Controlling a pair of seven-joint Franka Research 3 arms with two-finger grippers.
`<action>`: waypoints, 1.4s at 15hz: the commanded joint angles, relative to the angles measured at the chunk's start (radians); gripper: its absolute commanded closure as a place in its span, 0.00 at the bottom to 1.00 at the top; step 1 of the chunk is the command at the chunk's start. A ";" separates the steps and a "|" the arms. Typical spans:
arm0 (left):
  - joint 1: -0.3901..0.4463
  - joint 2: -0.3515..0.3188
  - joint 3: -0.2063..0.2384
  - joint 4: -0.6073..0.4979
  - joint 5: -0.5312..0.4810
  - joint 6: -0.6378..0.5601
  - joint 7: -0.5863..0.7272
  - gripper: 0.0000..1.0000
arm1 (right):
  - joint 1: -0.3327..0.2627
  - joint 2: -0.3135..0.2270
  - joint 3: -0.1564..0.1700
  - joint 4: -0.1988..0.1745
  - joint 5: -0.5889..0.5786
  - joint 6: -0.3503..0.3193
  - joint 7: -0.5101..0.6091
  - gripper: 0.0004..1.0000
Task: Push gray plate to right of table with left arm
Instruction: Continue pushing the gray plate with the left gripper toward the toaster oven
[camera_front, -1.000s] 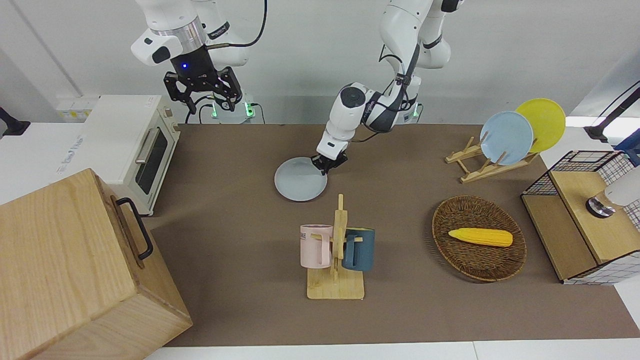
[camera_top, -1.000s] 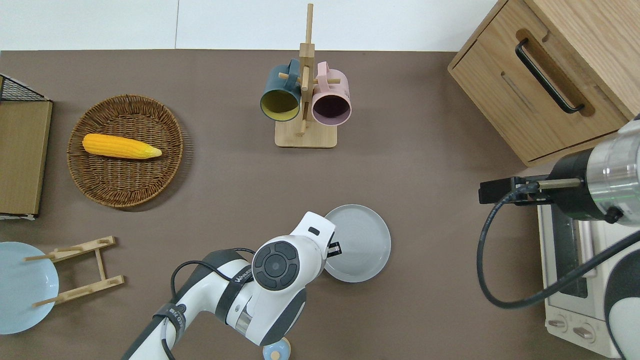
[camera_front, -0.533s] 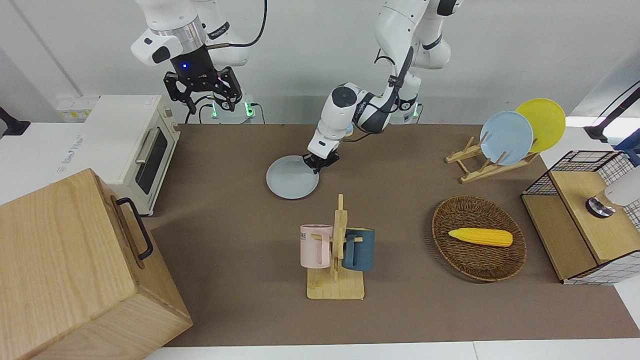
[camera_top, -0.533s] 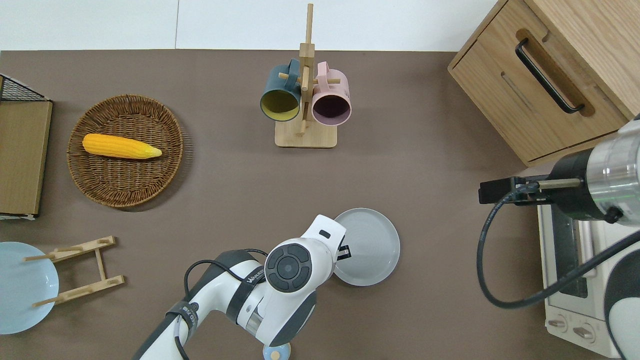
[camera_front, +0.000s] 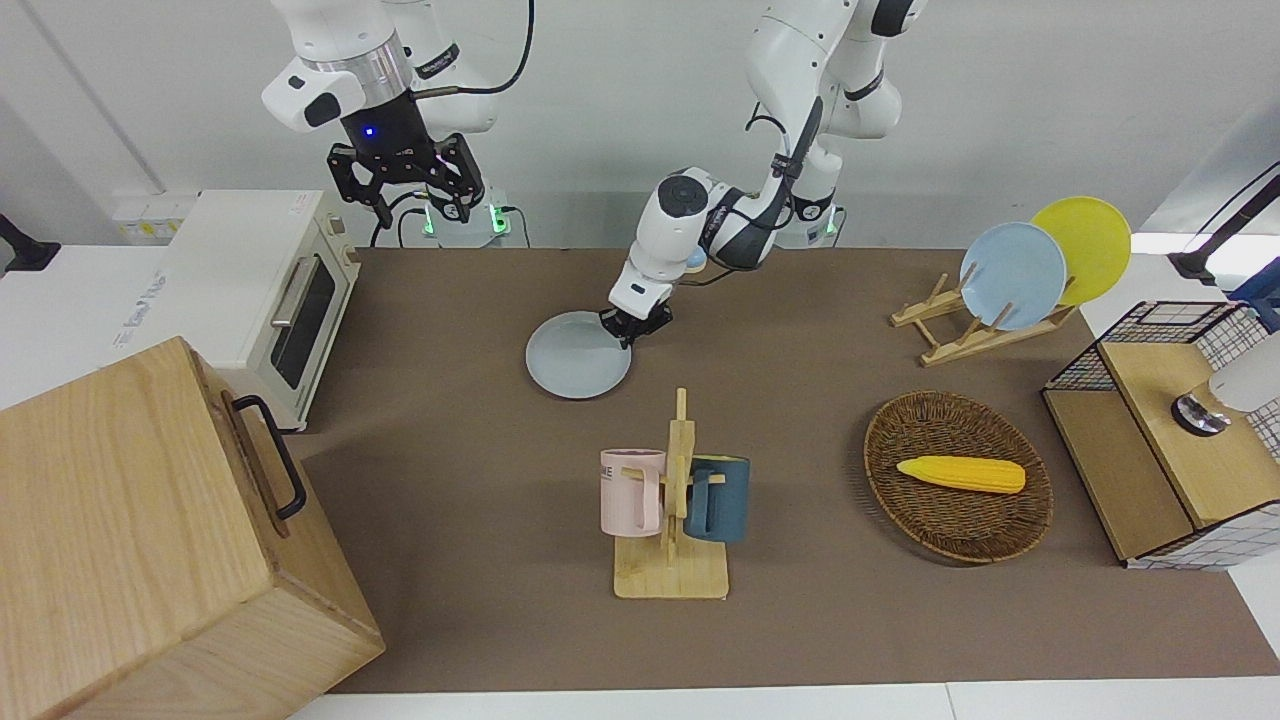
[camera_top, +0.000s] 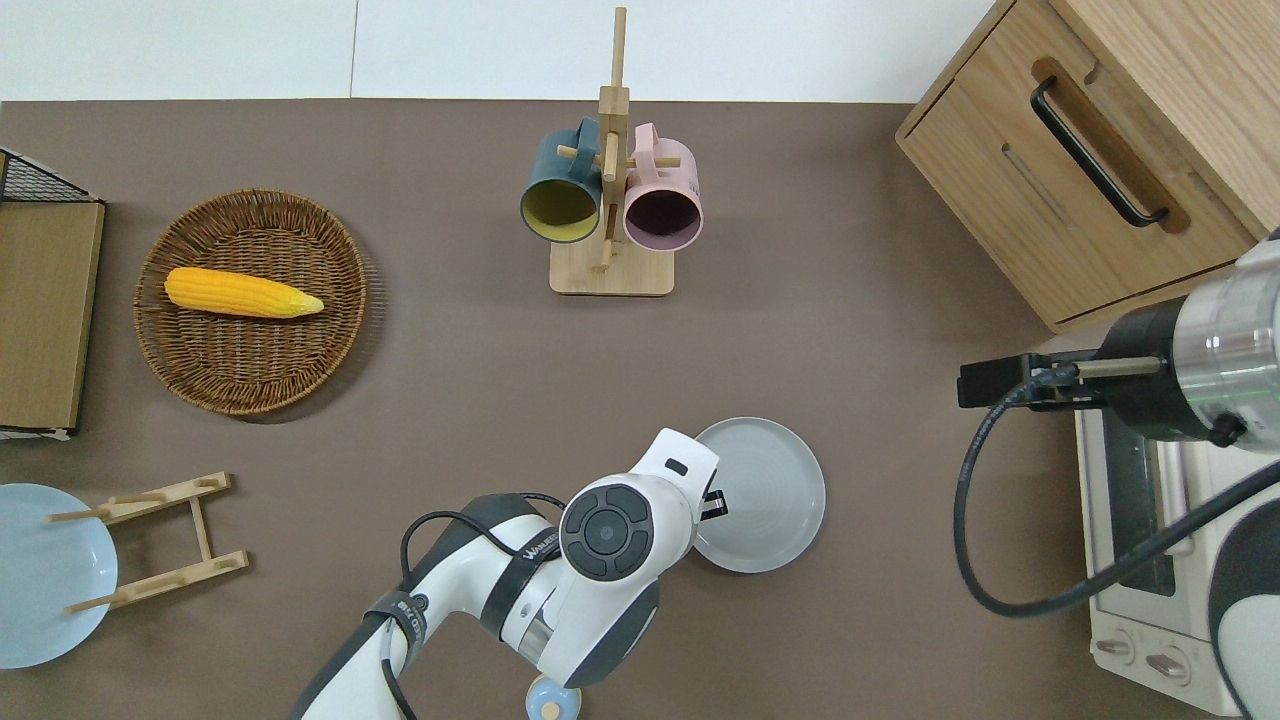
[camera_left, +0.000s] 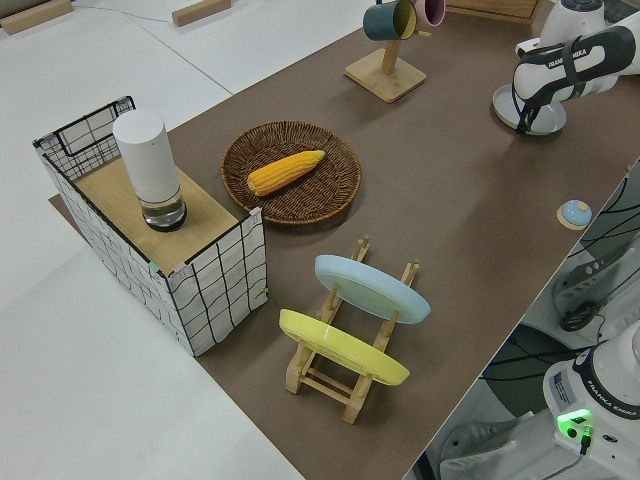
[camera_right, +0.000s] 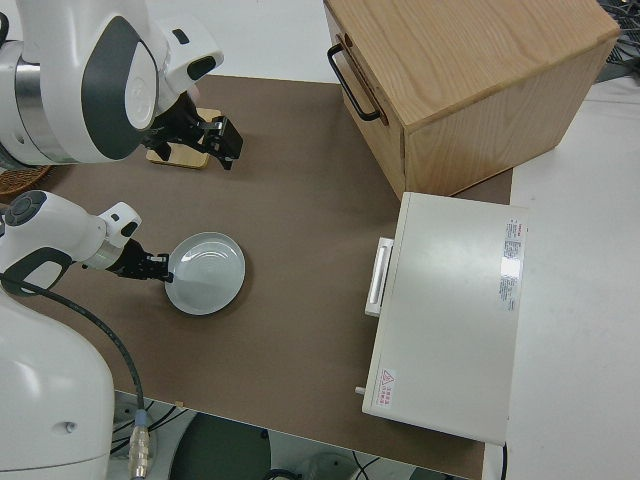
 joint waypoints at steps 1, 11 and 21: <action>-0.017 0.037 0.010 0.026 0.013 0.021 -0.018 1.00 | -0.006 0.006 0.004 0.014 0.016 -0.005 0.002 0.00; -0.015 0.025 0.012 0.032 0.046 -0.017 -0.019 0.40 | -0.006 0.006 0.003 0.014 0.016 -0.005 0.002 0.00; 0.029 -0.029 0.021 0.082 0.120 -0.193 0.083 0.01 | -0.006 0.006 0.004 0.014 0.016 -0.005 0.002 0.00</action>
